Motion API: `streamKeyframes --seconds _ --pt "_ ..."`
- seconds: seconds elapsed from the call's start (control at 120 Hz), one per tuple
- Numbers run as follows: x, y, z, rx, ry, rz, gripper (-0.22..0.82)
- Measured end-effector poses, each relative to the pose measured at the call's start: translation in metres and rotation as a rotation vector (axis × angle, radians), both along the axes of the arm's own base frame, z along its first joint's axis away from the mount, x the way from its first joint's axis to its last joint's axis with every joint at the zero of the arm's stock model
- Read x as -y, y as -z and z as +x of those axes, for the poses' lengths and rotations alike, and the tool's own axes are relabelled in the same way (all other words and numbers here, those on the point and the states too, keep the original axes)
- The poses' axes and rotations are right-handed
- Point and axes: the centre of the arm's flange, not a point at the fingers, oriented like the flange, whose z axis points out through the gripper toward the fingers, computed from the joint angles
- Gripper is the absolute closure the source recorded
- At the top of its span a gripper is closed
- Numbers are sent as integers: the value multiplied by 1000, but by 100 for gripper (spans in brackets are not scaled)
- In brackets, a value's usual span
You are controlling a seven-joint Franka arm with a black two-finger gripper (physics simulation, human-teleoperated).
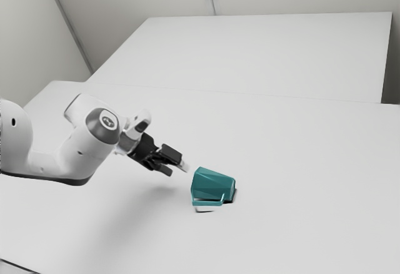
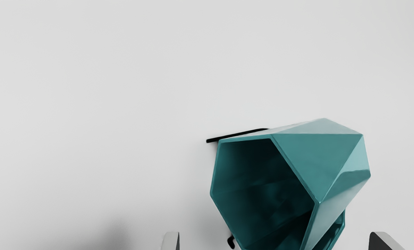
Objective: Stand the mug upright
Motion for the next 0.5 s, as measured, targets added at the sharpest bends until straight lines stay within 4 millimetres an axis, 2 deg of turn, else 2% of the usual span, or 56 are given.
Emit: streamKeyframes --seconds 0.142,0.5 --pt "19 3 12 9 26 -4 1" --pt "41 14 9 -5 30 -35 3"
